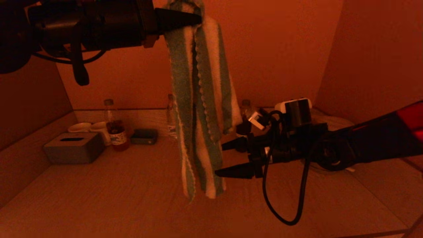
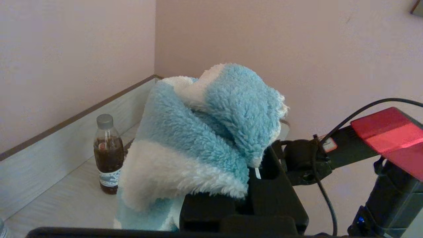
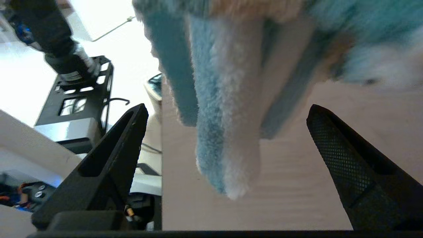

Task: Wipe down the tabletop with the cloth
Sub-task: Hand it to the other hand

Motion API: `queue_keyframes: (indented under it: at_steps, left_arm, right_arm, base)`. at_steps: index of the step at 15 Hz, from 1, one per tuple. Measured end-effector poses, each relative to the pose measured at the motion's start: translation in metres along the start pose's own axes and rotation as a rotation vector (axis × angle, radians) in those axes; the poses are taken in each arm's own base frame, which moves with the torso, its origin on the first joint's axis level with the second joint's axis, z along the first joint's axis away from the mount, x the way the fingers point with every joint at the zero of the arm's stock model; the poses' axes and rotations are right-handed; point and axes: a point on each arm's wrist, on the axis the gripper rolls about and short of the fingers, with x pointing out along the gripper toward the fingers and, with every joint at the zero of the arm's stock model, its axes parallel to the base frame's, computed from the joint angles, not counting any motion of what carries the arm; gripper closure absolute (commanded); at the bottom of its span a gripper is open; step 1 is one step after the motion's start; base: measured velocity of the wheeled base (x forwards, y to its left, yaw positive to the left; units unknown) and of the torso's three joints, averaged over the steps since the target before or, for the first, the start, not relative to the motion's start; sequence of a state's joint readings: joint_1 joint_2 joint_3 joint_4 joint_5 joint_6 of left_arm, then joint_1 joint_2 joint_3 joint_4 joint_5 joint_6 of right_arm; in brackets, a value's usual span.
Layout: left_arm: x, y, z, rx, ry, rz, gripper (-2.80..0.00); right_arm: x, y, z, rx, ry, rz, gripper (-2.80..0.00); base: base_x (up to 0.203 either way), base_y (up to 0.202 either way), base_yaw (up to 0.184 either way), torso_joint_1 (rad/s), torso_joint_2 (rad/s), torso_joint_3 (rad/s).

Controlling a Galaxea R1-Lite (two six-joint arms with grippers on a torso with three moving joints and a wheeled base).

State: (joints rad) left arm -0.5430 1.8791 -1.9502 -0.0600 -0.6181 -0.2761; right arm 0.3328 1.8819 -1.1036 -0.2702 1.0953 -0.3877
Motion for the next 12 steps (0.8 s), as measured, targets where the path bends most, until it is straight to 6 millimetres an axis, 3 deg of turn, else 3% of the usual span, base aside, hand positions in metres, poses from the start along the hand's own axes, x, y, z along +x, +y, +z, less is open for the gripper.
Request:
queue_keyframes:
  at_steps: [12]
  left_arm:
    - [0.010,-0.023,-0.003,0.051,0.011,-0.070,0.00]
  right_arm:
    - [0.021,-0.034,-0.028,0.049,0.004,0.053,-2.80]
  base:
    - [0.000,0.000,0.000,0.000,0.00,0.000]
